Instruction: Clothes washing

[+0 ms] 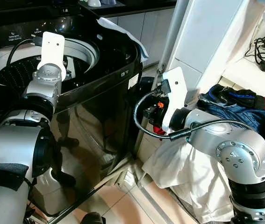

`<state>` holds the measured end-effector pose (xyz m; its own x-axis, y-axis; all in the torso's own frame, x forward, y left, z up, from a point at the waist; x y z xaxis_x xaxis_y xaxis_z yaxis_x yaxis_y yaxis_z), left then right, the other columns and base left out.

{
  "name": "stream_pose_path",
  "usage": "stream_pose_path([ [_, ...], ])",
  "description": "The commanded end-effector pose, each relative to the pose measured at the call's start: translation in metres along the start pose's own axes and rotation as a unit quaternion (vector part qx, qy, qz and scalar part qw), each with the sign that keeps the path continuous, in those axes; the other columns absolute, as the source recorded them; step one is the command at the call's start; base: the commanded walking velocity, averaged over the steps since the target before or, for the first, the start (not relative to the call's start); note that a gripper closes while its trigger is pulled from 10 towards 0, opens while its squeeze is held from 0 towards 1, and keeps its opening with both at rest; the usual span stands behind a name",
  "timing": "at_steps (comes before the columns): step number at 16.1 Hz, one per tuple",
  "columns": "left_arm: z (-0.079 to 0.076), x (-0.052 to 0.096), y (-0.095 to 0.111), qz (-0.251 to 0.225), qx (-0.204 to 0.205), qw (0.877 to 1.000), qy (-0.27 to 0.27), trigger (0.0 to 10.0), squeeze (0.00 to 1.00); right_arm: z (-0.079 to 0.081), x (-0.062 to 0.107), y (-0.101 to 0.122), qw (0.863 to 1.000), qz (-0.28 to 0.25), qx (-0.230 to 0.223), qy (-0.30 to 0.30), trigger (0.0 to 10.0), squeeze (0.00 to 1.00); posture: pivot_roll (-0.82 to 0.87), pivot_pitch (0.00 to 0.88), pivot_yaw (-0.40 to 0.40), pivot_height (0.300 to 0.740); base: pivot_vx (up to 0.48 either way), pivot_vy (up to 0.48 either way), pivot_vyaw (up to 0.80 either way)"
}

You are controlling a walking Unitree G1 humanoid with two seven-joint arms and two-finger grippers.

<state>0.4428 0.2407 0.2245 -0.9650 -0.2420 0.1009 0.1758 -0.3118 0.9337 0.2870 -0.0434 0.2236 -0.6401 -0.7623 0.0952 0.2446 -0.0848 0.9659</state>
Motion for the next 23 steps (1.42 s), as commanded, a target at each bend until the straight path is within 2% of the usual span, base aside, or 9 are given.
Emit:
stream_pose_path([
  [1,-0.001,-0.001,0.014,-0.008,-0.013,1.0,-0.006,10.0,1.0,-0.004,0.004,0.006,1.0,-0.009,0.001,-0.011,10.0,0.0,0.05,0.0,-0.111,0.74,0.0,0.0,0.0],
  [9,-0.005,0.0,0.033,-0.028,-0.065,0.997,-0.039,10.0,1.0,-0.038,0.016,0.018,0.993,-0.045,-0.007,-0.11,10.0,0.0,0.03,0.0,-0.054,0.74,0.0,0.0,0.0],
  [10,-0.002,0.0,0.037,-0.036,-0.07,0.996,-0.035,10.0,0.21,-0.046,0.02,0.021,0.989,-0.055,-0.009,-0.134,10.0,0.0,0.02,0.0,-0.04,0.74,0.0,0.0,0.0],
  [11,0.0,0.0,0.044,-0.052,-0.061,0.996,-0.033,10.0,0.0,-0.054,0.025,0.024,0.984,-0.068,-0.009,-0.165,10.0,0.0,0.02,0.0,-0.029,0.74,0.0,0.0,0.0],
  [12,-0.005,0.003,0.056,-0.082,-0.026,0.995,-0.053,10.0,0.0,-0.065,0.031,0.029,0.977,-0.081,-0.006,-0.199,10.0,0.0,0.01,0.0,-0.016,0.74,0.0,0.0,0.0],
  [15,-0.057,0.032,0.075,-0.196,0.089,0.948,-0.235,10.0,0.0,-0.103,0.058,0.049,0.937,-0.082,0.099,-0.324,10.0,0.0,-0.01,0.0,0.012,0.74,0.0,0.0,0.0],
  [16,-0.074,0.048,0.073,-0.215,0.125,0.923,-0.294,10.0,0.0,-0.116,0.065,0.054,0.927,-0.086,0.104,-0.349,10.0,1.0,-0.02,0.0,0.023,0.74,0.0,0.0,0.0],
  [20,-0.123,0.118,0.051,-0.222,0.144,0.826,-0.497,10.0,0.0,-0.158,0.081,0.069,0.906,0.0,0.195,-0.376,10.0,1.0,-0.03,0.0,0.033,0.74,0.0,0.0,0.0],
  [23,-0.125,0.138,0.034,-0.19,0.121,0.803,-0.551,10.0,0.0,-0.176,0.098,0.077,0.899,0.039,0.207,-0.384,10.0,1.0,-0.02,0.0,0.026,0.74,0.0,0.0,0.0],
])
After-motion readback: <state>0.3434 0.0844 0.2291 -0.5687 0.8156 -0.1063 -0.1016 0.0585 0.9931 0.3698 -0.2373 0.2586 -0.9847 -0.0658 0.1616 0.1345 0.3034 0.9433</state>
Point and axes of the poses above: a point about 5 cm out from each wrist's last joint towards the gripper, its own x axis pointing back from the gripper into the wrist, its own y axis along the axis of the wrist's last joint, z = x × y, the point moved 3 cm from there along -x, pointing out of the wrist towards the gripper, and after that the axes turned 1 degree about -x, right-handed, at the moved point
